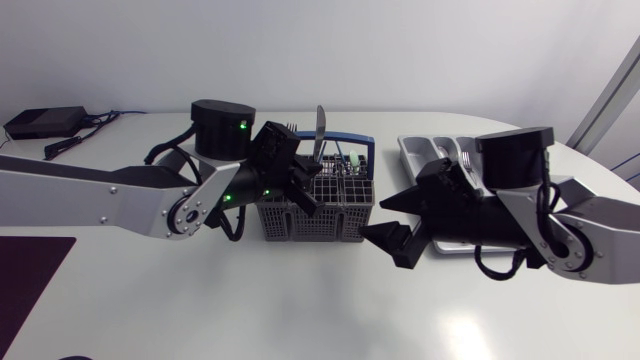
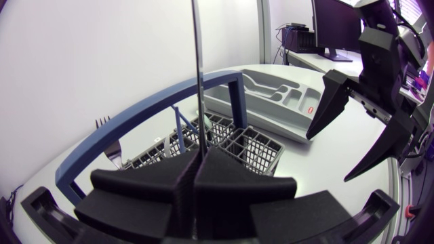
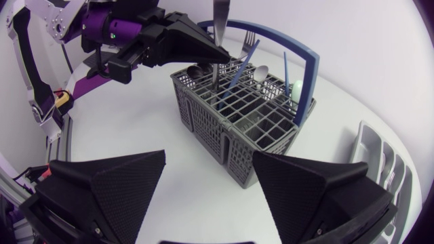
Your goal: Unload the cutlery basket into the drawer organizer.
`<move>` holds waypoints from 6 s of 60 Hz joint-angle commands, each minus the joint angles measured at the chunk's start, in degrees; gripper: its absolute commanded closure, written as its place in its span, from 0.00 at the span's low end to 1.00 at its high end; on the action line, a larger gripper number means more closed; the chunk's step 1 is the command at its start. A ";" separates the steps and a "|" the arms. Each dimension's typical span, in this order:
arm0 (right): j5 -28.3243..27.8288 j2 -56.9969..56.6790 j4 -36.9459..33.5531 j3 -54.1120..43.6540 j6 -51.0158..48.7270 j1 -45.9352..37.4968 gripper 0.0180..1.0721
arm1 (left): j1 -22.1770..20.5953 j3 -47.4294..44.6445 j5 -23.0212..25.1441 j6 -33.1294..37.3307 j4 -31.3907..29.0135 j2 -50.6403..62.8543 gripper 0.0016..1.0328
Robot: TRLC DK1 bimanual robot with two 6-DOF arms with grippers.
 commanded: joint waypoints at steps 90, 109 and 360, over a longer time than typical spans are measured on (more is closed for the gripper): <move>6.15 13.90 5.10 8.50 2.59 6.78 0.12 | -9.16 -0.10 -22.57 -4.85 4.26 -8.26 0.84; 6.24 15.04 5.89 9.29 2.41 6.87 0.12 | -10.56 -0.01 -23.19 -4.14 4.18 -9.32 0.84; -2.03 34.29 -25.13 44.18 -18.15 -48.94 0.94 | -0.81 17.04 1.60 5.70 -34.50 -3.17 0.12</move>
